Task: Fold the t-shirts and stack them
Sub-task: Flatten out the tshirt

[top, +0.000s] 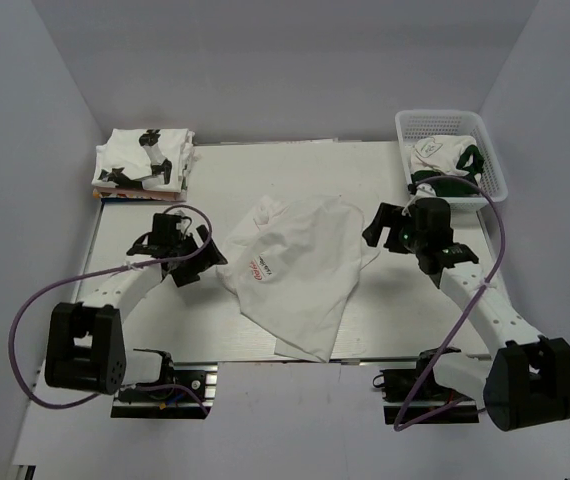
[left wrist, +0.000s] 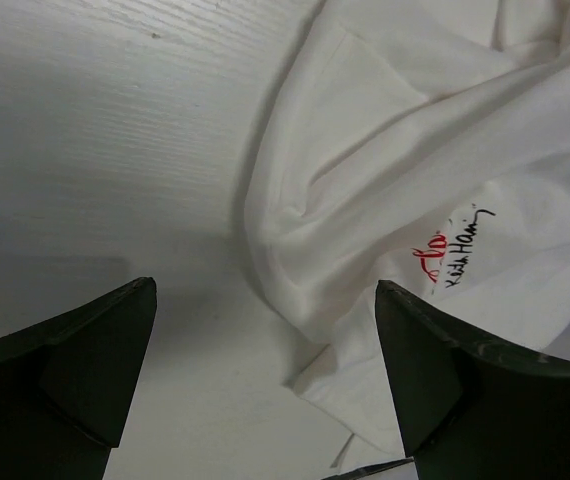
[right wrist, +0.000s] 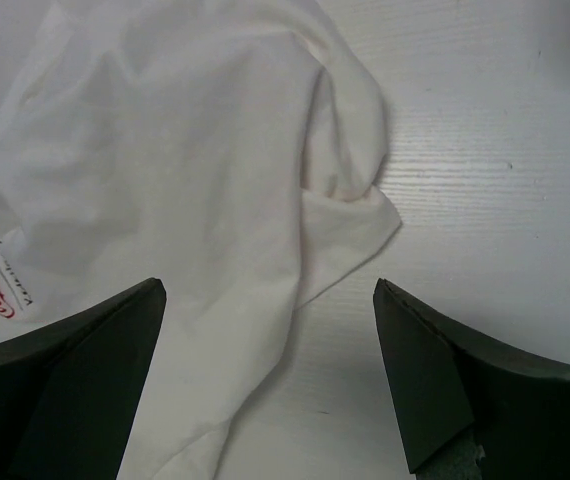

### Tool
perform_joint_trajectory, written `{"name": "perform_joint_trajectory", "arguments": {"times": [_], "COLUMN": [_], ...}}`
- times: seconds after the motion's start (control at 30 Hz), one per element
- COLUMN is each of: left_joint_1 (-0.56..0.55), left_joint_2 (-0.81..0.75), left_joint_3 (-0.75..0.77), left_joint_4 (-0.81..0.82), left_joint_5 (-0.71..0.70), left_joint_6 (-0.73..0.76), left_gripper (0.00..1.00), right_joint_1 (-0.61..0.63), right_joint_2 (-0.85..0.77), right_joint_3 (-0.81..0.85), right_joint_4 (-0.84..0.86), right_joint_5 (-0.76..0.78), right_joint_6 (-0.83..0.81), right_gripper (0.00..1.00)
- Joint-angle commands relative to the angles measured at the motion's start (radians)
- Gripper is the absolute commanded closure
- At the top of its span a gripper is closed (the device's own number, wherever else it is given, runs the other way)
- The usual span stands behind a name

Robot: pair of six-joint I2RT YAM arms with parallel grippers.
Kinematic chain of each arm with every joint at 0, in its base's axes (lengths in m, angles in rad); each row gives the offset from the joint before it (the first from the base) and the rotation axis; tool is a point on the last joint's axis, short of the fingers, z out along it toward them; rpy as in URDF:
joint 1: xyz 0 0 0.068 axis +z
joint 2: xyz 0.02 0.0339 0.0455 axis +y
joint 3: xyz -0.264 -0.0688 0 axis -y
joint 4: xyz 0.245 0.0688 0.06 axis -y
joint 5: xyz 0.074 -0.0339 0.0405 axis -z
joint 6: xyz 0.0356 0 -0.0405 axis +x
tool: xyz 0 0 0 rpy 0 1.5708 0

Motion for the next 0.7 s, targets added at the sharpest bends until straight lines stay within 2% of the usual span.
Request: {"name": "perform_joint_trajectory", "arguments": {"times": [0.0,0.17,0.27,0.3,0.4,0.43,0.47,0.5,0.63,0.67], "left_joint_1": [-0.056,-0.106,-0.131,-0.144,-0.166,-0.166,-0.175,-0.175,-0.175,-0.175], "left_joint_2": [0.118,0.252,0.333,0.371,0.42,0.433,0.442,0.454,0.43,0.419], "left_joint_3": [0.038,0.07,0.128,0.163,0.213,0.222,0.242,0.253,0.286,0.286], "left_joint_4": [0.065,0.116,0.105,0.072,0.062,0.062,0.062,0.05,0.025,0.025], "left_joint_5": [-0.042,-0.036,-0.094,-0.137,-0.148,-0.148,-0.148,-0.168,-0.243,-0.255], "left_joint_6": [-0.002,-0.002,0.009,0.009,0.018,0.029,0.029,0.029,0.029,0.029], "left_gripper": [0.0,0.01,0.11,0.25,0.57,0.79,0.91,1.0,1.0,1.0], "right_joint_1": [-0.007,-0.007,-0.007,-0.007,-0.008,-0.011,-0.01,-0.01,-0.008,-0.008], "right_joint_2": [0.055,0.185,0.251,0.315,0.372,0.408,0.441,0.458,0.561,0.589], "right_joint_3": [0.018,0.04,0.05,0.046,0.04,0.046,0.053,0.061,0.156,0.165], "right_joint_4": [-0.029,-0.003,0.015,0.045,0.099,0.122,0.147,0.145,0.165,0.181], "right_joint_5": [0.052,0.135,0.146,0.152,0.146,0.125,0.115,0.109,0.176,0.184], "right_joint_6": [0.023,0.034,0.037,0.038,0.034,0.029,0.023,0.017,0.031,0.031], "right_gripper": [0.1,0.1,0.11,0.14,0.16,0.18,0.22,0.25,0.42,0.49]}}
